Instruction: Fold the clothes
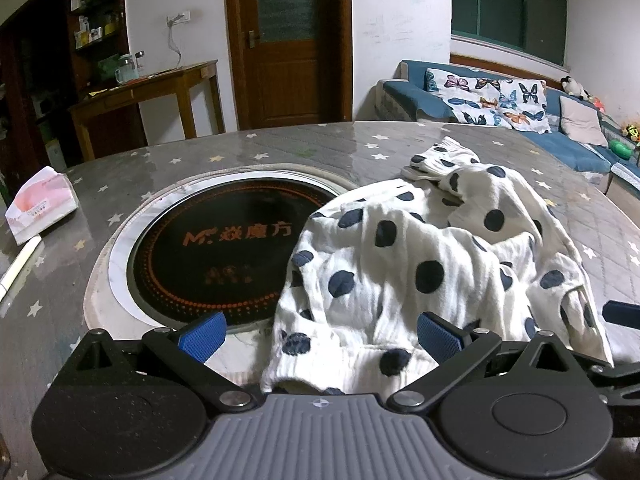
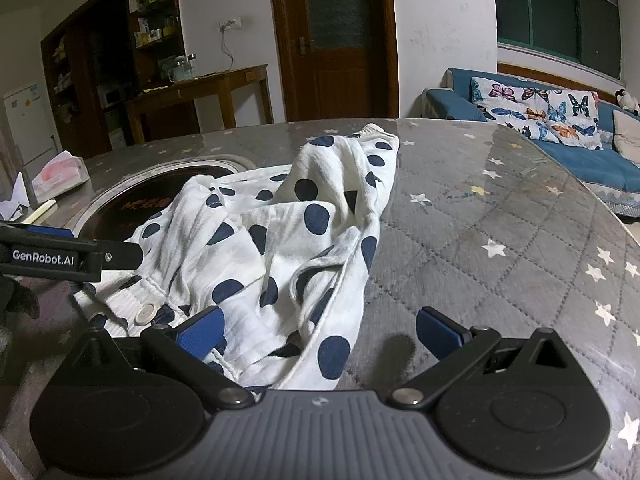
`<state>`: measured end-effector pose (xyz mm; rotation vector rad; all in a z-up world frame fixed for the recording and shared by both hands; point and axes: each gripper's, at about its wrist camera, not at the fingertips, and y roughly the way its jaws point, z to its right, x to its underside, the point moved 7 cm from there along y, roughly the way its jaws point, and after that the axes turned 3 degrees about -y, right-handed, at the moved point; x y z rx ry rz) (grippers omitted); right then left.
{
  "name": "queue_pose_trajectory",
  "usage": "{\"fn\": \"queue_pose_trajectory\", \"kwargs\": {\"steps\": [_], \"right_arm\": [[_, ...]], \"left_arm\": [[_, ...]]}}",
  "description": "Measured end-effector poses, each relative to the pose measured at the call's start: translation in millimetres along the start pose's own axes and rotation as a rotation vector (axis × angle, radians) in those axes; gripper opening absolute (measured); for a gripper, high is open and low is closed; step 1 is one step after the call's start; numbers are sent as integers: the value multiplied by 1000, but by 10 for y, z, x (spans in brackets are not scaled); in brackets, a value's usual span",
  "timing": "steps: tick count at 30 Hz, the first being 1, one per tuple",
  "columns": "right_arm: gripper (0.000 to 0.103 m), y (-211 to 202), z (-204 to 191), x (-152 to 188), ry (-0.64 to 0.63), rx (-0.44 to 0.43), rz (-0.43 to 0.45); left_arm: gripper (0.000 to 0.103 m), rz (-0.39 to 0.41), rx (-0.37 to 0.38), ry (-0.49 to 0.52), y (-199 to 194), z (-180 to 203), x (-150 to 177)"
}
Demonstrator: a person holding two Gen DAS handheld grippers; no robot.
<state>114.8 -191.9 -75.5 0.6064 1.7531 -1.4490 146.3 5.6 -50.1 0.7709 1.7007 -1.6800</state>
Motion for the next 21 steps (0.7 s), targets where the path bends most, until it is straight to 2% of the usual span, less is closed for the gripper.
{"fn": "queue_pose_trajectory", "kwargs": {"steps": [16,17,21], "right_arm": [[103,27,77,2,4,-10,-16],[102,23,83,2,6,-11,-16],[93,1,110,-2,15,-10,-15]], "left_arm": [[102,-38,22,1,157,-110,27],[100,-40,24,1,164,-117,29],[80,-50,44,2,180,-136,36]]}}
